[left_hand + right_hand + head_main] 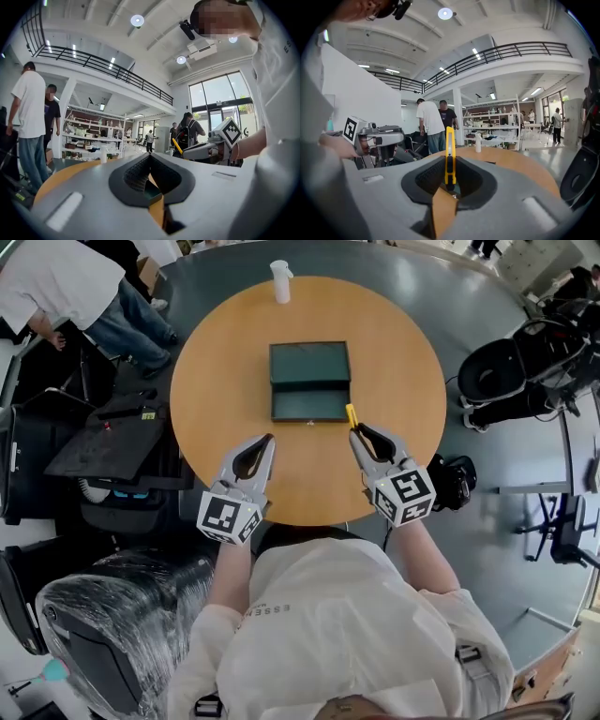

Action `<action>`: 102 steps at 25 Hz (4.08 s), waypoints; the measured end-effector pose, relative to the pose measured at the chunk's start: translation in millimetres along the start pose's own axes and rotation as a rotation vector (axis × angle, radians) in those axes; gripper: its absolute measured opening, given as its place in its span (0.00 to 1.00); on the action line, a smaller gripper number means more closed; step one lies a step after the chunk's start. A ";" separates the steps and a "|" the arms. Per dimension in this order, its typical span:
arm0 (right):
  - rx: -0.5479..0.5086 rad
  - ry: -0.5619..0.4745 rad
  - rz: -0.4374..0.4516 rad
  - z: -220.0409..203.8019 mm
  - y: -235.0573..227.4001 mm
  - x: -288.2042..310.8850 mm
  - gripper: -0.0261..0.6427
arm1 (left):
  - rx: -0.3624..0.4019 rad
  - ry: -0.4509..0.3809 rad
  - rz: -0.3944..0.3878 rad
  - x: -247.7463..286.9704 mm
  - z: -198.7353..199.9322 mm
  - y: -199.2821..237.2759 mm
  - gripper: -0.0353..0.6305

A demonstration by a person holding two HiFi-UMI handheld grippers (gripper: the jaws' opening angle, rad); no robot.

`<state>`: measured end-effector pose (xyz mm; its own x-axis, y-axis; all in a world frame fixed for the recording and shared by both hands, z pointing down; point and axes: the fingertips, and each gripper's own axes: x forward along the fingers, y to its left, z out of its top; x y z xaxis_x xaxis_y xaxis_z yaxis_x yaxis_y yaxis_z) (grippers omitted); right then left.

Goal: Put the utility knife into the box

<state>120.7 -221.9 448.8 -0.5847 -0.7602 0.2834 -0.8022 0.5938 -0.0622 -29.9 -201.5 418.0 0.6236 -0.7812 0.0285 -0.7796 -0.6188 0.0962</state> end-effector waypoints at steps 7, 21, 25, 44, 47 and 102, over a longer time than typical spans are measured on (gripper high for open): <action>0.010 0.068 0.043 -10.0 -1.7 41.3 0.13 | -0.028 0.022 -0.025 25.2 -10.1 19.9 0.08; -0.013 0.420 0.160 -98.5 -9.8 176.2 0.13 | -0.115 0.092 -0.099 69.0 -57.6 80.0 0.08; -0.062 0.559 0.174 -140.1 -18.6 198.8 0.13 | -0.162 0.116 -0.090 72.4 -71.1 86.4 0.08; -0.131 0.821 0.180 -212.5 -42.9 232.1 0.13 | -0.207 0.144 -0.038 65.7 -99.8 102.9 0.08; -0.123 0.758 0.170 -197.1 -45.6 232.7 0.19 | -0.195 0.131 -0.015 64.8 -89.4 105.4 0.08; -0.025 0.010 -0.131 -48.7 159.7 -121.7 0.03 | -0.032 -0.074 -0.092 -187.7 9.6 -89.8 0.08</action>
<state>69.7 -21.7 451.0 -0.4741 -0.8288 0.2971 -0.8681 0.4963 -0.0007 -77.5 -0.1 394.4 0.6853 -0.7262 -0.0551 -0.7167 -0.6859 0.1264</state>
